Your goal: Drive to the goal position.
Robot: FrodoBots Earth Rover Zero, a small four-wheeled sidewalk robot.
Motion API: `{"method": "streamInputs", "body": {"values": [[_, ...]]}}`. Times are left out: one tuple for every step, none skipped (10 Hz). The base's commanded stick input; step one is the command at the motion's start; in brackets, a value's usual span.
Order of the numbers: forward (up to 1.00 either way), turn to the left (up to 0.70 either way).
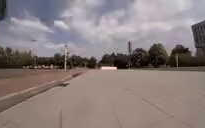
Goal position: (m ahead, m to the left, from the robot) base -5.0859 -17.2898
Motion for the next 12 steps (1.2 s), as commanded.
{"method": "streamInputs", "body": {"values": [[1.00,0.02],[1.00,0.02],[1.00,0.02],[1.00,0.02],[1.00,0.02],[1.00,0.02],[1.00,0.02],[1.00,0.02],[1.00,0.02],[1.00,0.02],[1.00,0.02],[1.00,0.02]]}}
